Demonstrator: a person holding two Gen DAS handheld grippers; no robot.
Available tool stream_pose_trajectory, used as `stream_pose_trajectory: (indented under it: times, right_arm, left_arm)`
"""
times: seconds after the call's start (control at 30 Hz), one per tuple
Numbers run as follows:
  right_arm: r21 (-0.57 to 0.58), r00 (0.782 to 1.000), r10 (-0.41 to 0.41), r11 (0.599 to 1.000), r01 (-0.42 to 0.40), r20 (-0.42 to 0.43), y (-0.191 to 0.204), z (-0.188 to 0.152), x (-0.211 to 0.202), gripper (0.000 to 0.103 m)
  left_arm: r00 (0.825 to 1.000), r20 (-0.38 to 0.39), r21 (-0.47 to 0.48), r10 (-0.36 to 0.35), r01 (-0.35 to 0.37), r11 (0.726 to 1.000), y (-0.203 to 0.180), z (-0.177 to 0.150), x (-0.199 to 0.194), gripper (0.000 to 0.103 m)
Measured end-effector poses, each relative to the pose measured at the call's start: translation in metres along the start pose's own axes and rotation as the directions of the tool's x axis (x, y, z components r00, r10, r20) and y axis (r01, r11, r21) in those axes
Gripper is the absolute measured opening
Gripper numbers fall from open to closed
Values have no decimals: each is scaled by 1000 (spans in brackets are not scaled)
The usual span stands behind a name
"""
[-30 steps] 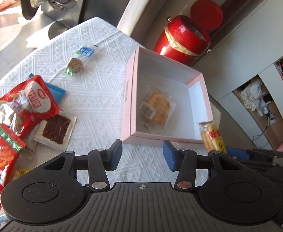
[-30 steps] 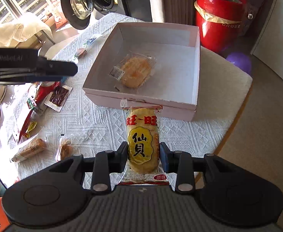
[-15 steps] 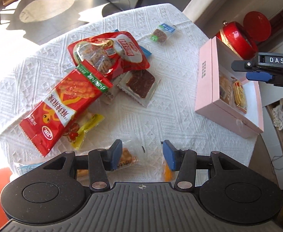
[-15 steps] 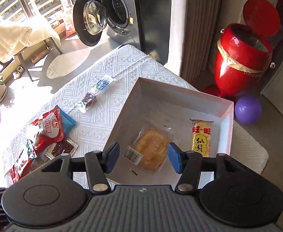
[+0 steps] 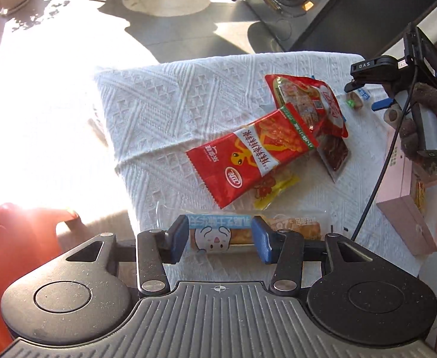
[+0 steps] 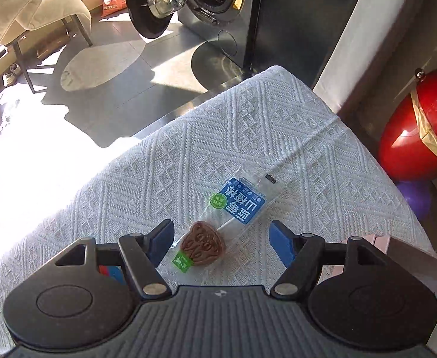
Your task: Organize snacks
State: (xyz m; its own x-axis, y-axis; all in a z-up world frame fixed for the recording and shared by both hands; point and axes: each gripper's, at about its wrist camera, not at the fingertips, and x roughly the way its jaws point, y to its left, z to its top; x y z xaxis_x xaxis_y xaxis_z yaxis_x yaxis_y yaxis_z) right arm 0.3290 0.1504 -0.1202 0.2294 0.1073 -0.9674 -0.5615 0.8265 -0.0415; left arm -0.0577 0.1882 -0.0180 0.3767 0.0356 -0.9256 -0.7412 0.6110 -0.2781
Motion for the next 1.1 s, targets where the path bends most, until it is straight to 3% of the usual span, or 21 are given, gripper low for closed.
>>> stream_pose_trajectory:
  times: [0.07,0.17,0.23,0.37,0.57,0.73,0.87,1.0,1.1]
  right_arm:
    - [11,1000,12,1000,-12,-17,-1,-2,8,64]
    - [-48,997,71,996,-72,-24,3,-19,-5,36]
    - [-111,995,93,989,-96,-40,10,-38,-13,36]
    - [-206,989,115,970,-131,-88,16,-93,-37,35]
    - [-176,971,200,959,-222,-135,-6,-175,-87,35]
    - [-149,978,140,975,-163,-154,-35,-241,-102,35]
    - [-103,976,116,985,-137,-186,-54,-278,-100,36]
    - [-70,978,112,990,-126,-174,-63,-296,-106,39]
    - [-79,983,103,990,-116,-152,-64,-301,-111,47]
  left_arm:
    - [1000,-11,-7,-20,19,1000,6,-4,1,51]
    - [998,-29,-7,-58,58,998,6,-7,8,51]
    - [996,-33,-8,-79,78,997,1,-5,12,51]
    - [999,-1,10,-39,39,999,-9,1,17,51]
    - [1000,0,88,-21,20,996,-20,9,31,51]
    - [985,-128,161,-118,138,977,-50,-1,48,51]
    - [970,-200,276,-137,190,942,-84,-23,53,51]
    - [979,-199,414,-51,131,901,-109,-41,55,51]
    - [980,-196,410,-20,100,907,-113,-44,57,49]
